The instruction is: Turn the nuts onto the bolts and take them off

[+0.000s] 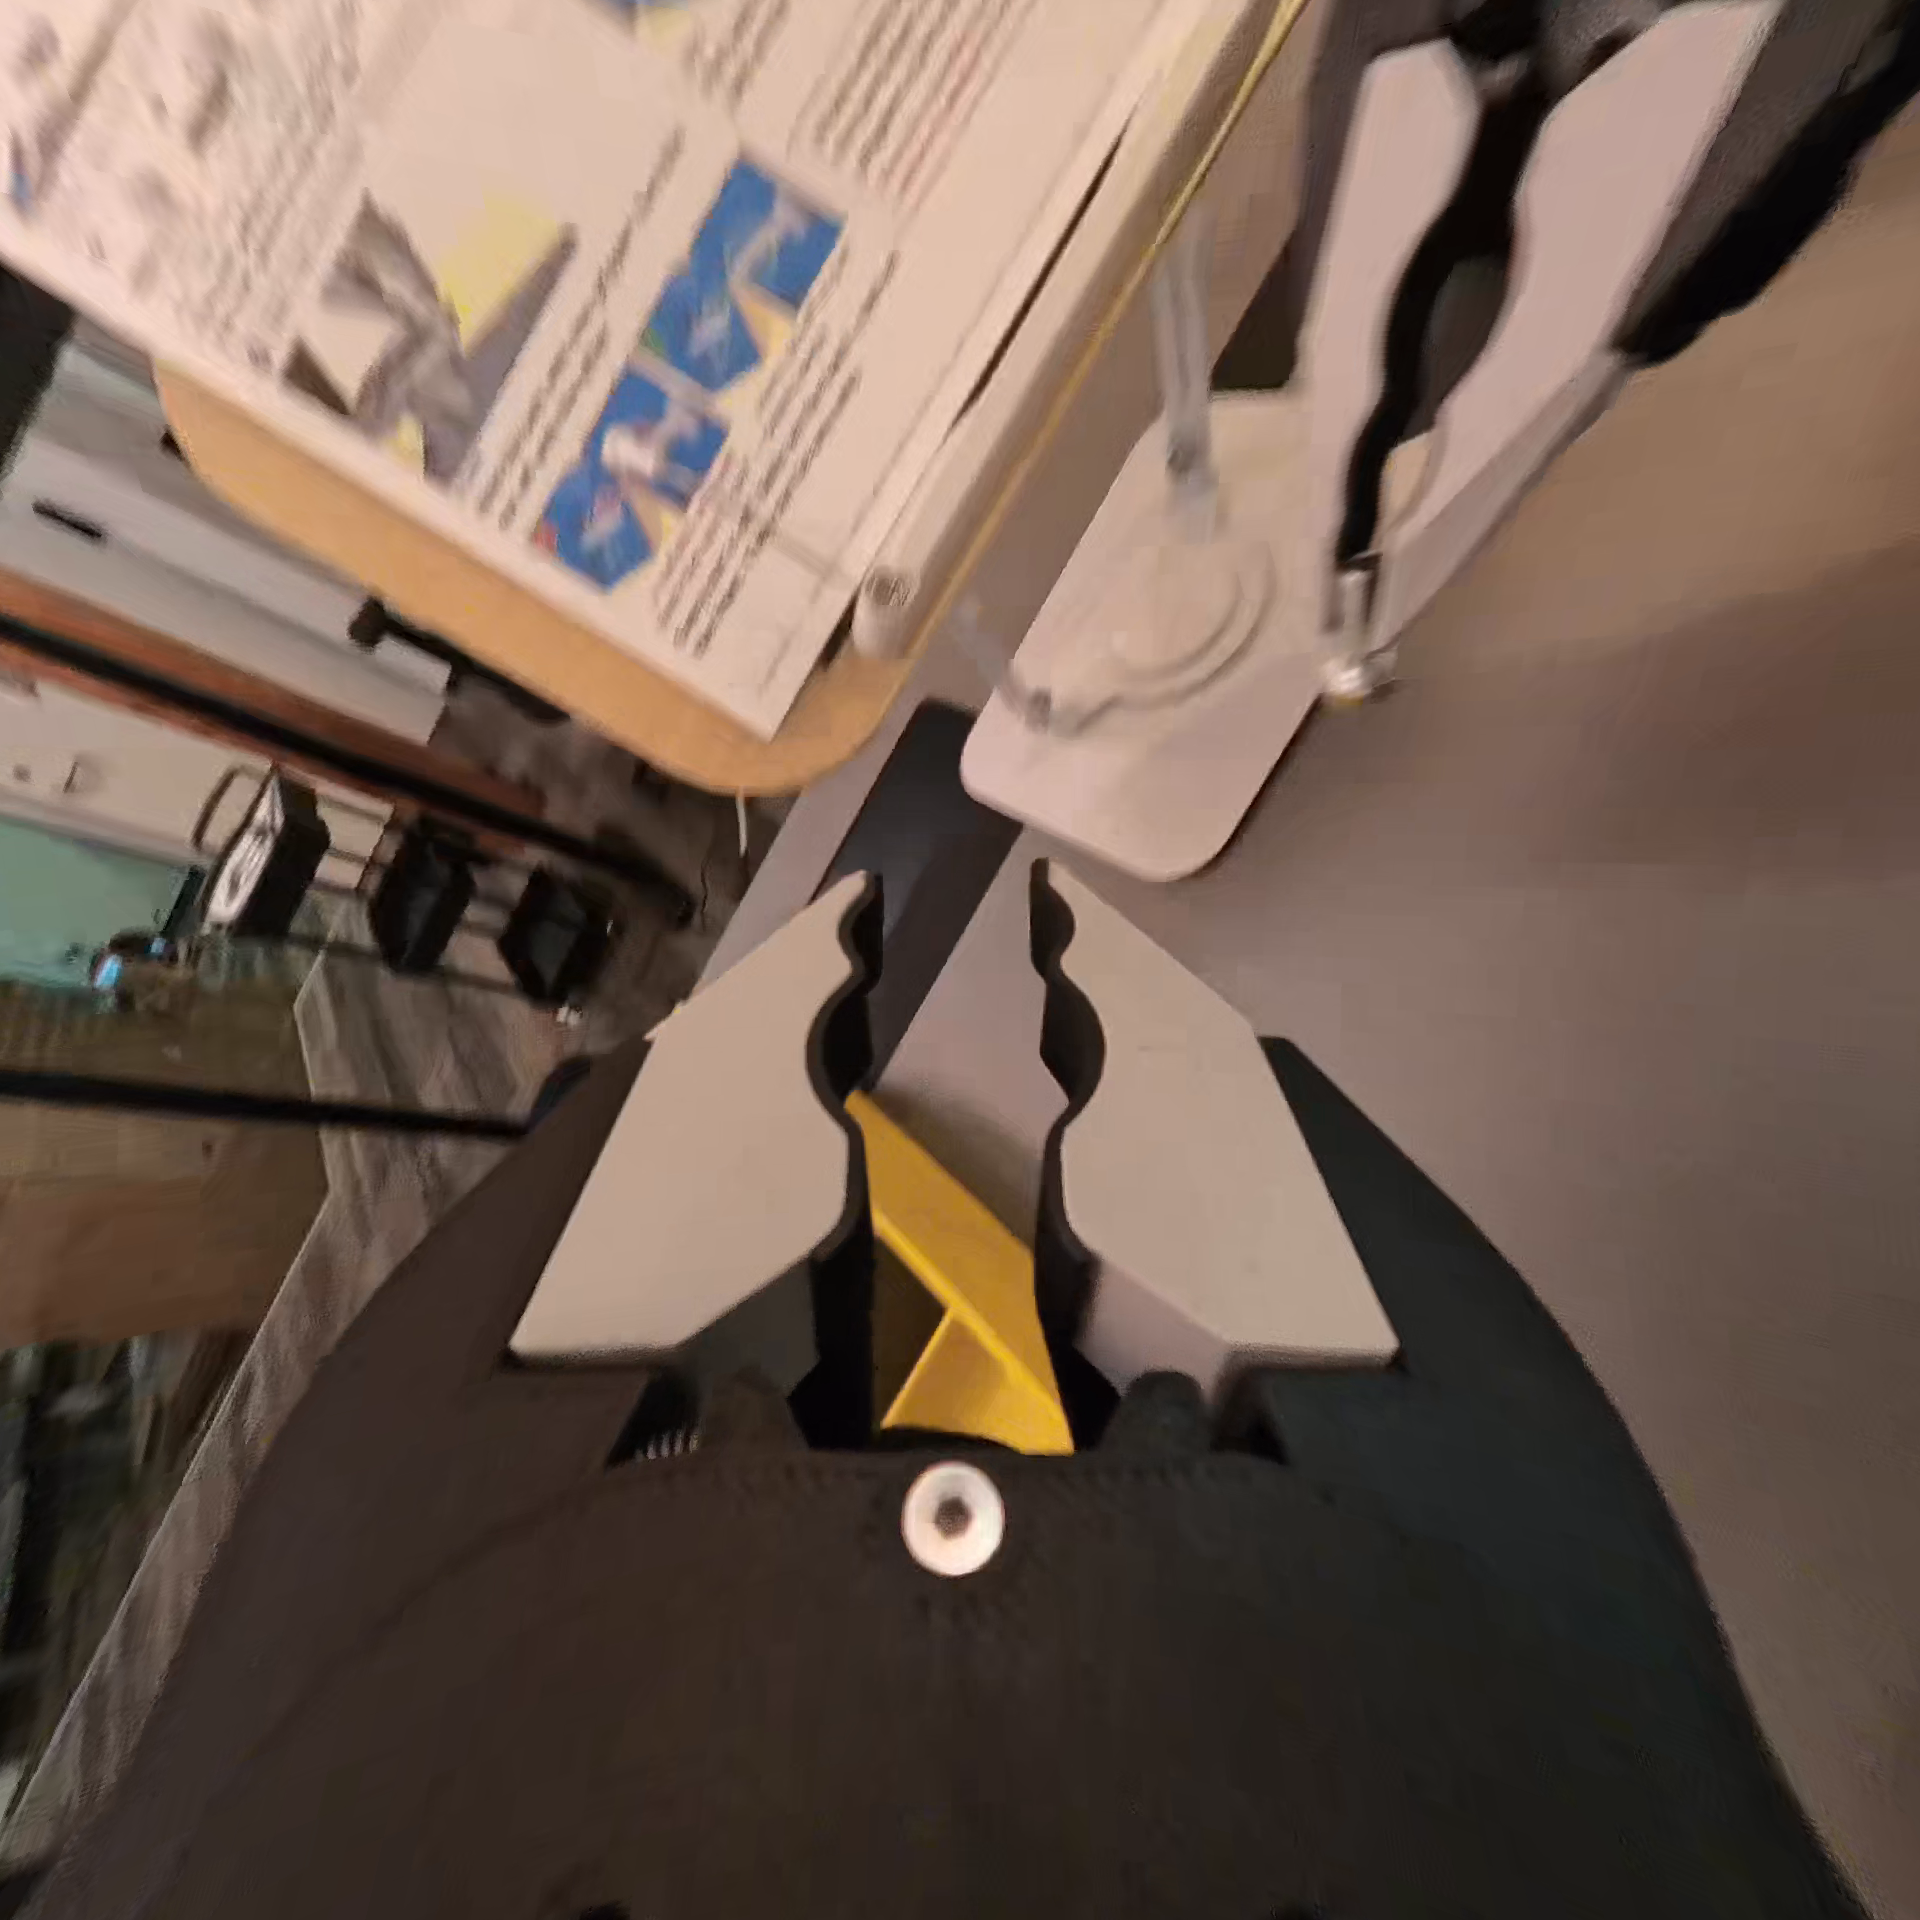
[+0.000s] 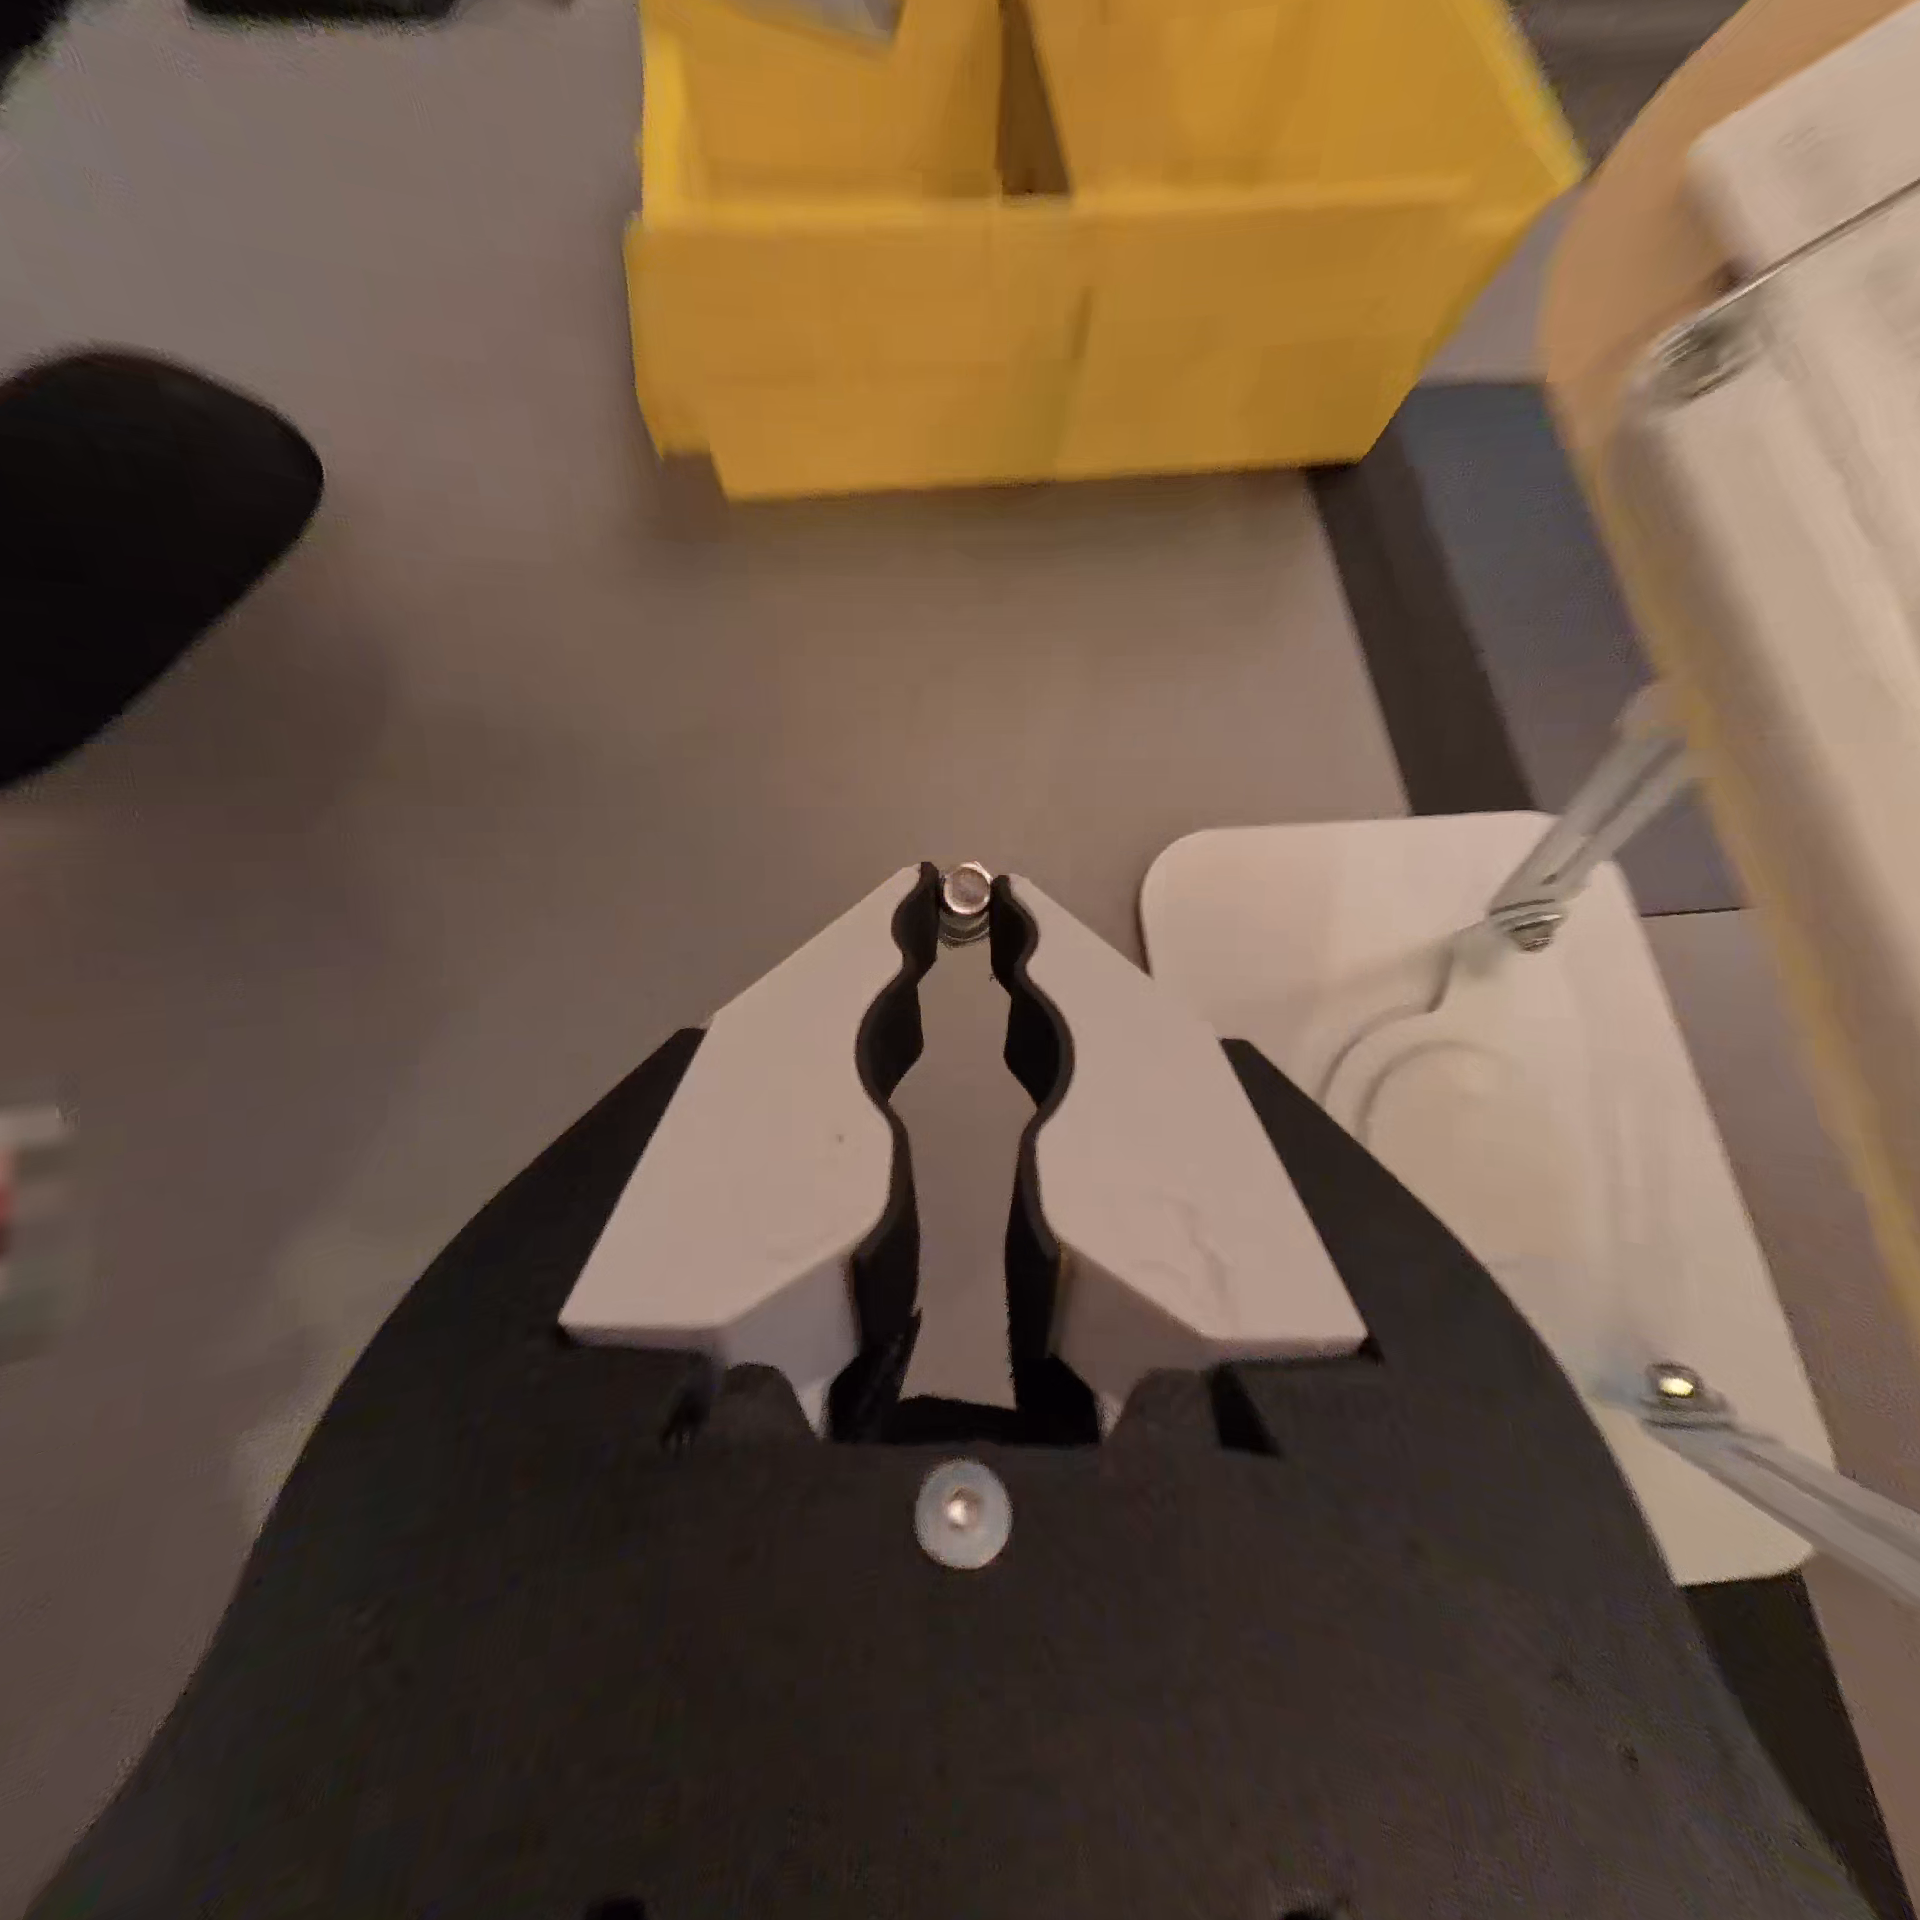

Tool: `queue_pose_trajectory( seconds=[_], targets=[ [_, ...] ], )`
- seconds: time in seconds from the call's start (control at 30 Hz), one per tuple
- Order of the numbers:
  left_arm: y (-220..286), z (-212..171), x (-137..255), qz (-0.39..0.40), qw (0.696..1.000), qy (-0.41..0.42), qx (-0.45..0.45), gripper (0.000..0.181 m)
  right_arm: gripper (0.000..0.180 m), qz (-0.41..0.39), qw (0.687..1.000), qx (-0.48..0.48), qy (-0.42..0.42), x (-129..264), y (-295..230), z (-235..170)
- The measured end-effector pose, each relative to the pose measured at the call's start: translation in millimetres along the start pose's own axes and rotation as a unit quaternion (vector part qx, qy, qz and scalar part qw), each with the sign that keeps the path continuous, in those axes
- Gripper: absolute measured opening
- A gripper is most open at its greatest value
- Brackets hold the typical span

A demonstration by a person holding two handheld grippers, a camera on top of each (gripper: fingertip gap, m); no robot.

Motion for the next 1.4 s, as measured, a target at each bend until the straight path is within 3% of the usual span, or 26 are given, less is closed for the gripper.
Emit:
queue_pose_trajectory(
  seconds=[0.17,0.37,0.53,0.6,0.7,1.1,1.2,1.4],
  targets=[
    [-24.9,-43.9,7.3,0.007,0.997,-0.041,0.071,0.023,0.007,0.045,0.993,0.004,-0.108,-40.4,-7.1,-46.8],
    [-53.4,-107.5,22.2,-0.001,0.976,-0.132,0.171,0.022,0.007,0.074,0.983,0.002,-0.168,-59.8,-14.2,-74.1],
    [-57.4,-170.9,25.5,-0.013,0.953,-0.229,0.199,0.025,0.007,0.074,0.981,0.009,-0.179,-64.1,-15.9,-75.4],
    [-43.6,-192.2,23.9,-0.055,0.935,-0.266,0.227,0.030,0.008,0.072,0.980,0.011,-0.183,-65.1,-16.2,-74.6],
    [-28.0,-218.5,15.3,-0.082,0.921,-0.304,0.229,0.032,0.024,0.070,0.983,0.008,-0.170,-67.4,-15.8,-68.5],
    [-0.8,-275.6,-26.0,-0.128,0.886,-0.384,0.227,0.033,0.023,0.044,0.989,0.005,-0.139,-45.6,-5.4,-57.3],
    [5.9,-279.1,-28.9,-0.142,0.877,-0.394,0.236,0.018,0.022,0.041,0.990,0.006,-0.136,-43.3,-4.3,-56.2],
    [0.3,-277.9,-32.8,-0.119,0.888,-0.375,0.237,0.016,0.022,0.030,0.991,0.007,-0.130,-39.3,-1.9,-51.6]
  ],
)
Point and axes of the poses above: each gripper's, where its closed fingertips meet, x back along the fingers, z out of its top, y = z × x across the jaws, the point moved 1 cm from there along x, back along the fingers, and after that the axes turned 9 degrees about z, right-handed, at the moved point
